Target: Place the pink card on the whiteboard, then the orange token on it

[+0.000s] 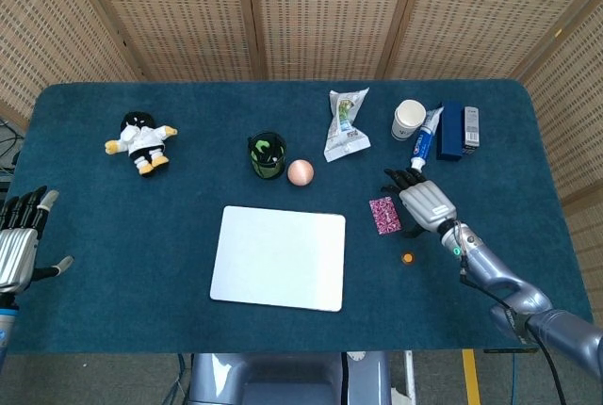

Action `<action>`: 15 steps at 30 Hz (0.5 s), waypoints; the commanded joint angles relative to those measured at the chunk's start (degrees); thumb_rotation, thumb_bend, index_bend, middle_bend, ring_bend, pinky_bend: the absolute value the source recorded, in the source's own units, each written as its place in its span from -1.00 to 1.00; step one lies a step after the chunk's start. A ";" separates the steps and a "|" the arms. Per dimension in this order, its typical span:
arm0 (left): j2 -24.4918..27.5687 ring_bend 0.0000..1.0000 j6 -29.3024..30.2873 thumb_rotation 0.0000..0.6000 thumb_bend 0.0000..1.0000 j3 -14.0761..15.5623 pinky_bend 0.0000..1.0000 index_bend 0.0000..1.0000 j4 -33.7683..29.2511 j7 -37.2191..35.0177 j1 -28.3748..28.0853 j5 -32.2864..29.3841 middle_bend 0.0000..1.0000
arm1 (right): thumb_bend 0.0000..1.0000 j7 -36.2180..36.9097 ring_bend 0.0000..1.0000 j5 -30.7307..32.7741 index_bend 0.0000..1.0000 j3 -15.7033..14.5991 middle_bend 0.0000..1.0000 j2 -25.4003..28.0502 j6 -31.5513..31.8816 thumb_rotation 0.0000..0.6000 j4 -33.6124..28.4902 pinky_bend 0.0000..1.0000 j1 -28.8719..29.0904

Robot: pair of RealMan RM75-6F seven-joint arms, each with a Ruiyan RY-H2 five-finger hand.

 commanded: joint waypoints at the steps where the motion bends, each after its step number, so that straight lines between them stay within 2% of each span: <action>1: 0.06 -1.00 -0.02 1.00 -1.00 0.10 -1.00 -1.00 -0.04 0.02 -0.03 0.08 -1.00 | -1.00 -1.49 -1.00 1.29 -0.60 -0.03 -1.00 -0.73 -1.18 1.00 0.38 -1.00 0.48; 15: 0.31 -1.00 0.00 1.00 -1.00 0.42 -1.00 -1.00 -0.40 -0.10 -0.09 0.08 -1.00 | -1.00 -8.12 -1.00 6.25 -0.60 0.13 -1.00 -3.71 -4.59 1.00 1.22 -1.00 2.22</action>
